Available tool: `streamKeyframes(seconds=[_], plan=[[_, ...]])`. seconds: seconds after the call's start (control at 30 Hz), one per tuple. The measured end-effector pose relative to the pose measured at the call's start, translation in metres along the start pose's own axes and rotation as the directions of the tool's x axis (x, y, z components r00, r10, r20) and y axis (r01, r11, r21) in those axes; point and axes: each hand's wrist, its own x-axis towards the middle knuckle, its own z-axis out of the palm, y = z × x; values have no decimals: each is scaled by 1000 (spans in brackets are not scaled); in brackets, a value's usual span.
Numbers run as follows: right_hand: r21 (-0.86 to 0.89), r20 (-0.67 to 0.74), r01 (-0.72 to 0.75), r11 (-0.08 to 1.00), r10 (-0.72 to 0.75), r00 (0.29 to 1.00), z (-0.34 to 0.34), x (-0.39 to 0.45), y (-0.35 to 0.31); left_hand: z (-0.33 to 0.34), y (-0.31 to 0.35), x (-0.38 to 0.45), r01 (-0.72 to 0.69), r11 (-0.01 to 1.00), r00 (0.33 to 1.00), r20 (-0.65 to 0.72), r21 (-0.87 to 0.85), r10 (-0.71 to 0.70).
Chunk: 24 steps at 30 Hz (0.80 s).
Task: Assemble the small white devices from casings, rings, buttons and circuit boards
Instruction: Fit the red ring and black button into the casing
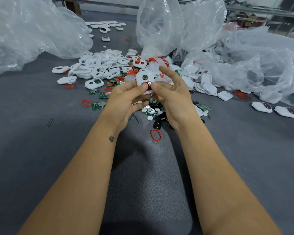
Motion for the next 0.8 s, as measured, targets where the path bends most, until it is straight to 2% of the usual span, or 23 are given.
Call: streamKeyframes(seconds=[0.07,0.1,0.2,0.3,0.4,0.43,0.67,0.8], plan=[[-55,-17,17,998,-18,1000,1,-1,1,-1,1,0,-1,1000,1000,10,-17,1],[-139,-34,30,990,-35,999,2,0,1,-1,1,0,-4,1000,1000,-2,-11,4],[-517,-61,68,853,-117,991,2,1,3,-2,-1,1,-13,1000,994,-111,-6,12],[-789,102,166,592,-141,985,0,0,4,-5,-1,3,-23,998,973,-232,-61,8],[-937,278,265,227,28,960,1,-2,5,-6,1,4,-25,992,957,-290,-124,-12],[-947,288,276,166,53,956,1,-1,5,-6,1,4,-25,991,955,-295,-131,-15],[-941,336,335,48,2,942,0,0,11,-5,3,4,-45,992,951,-309,-117,6],[-944,306,305,125,-15,952,2,0,12,-4,2,4,-31,998,945,-327,-48,14]])
